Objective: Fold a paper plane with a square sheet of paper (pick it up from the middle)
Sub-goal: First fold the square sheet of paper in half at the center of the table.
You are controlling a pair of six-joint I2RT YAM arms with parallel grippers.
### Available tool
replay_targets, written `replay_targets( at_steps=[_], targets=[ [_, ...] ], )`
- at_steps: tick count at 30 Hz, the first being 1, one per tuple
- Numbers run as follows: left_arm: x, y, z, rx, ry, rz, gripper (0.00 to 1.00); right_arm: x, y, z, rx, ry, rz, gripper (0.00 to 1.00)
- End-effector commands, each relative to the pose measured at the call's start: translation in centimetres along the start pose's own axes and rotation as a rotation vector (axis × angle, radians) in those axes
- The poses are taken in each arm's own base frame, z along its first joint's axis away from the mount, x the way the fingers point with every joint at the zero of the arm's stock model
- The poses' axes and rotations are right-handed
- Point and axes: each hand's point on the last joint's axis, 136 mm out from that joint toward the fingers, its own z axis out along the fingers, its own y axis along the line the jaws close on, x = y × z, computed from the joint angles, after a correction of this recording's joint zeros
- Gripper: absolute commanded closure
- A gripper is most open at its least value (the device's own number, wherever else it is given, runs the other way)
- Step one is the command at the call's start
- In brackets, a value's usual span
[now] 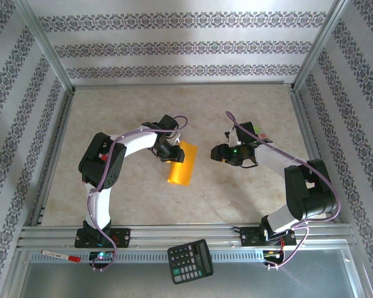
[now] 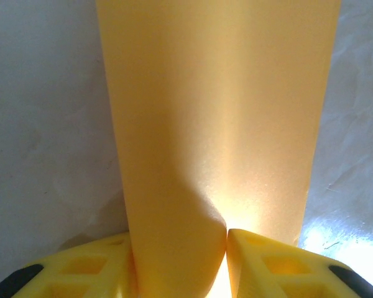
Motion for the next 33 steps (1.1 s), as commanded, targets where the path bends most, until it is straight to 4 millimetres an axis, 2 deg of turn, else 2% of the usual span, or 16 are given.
replay_targets(
  at_steps=[1,33],
  targets=[
    [1.97,0.91,2.86,-0.05,0.082,0.005,0.59,-0.17,0.25,0.1,0.005,0.005,-0.008,0.41],
    [2.39,1.63,3.68,-0.091,0.093,-0.033,0.58,-0.38,0.41,0.37,-0.005,0.01,-0.006,0.41]
  ],
)
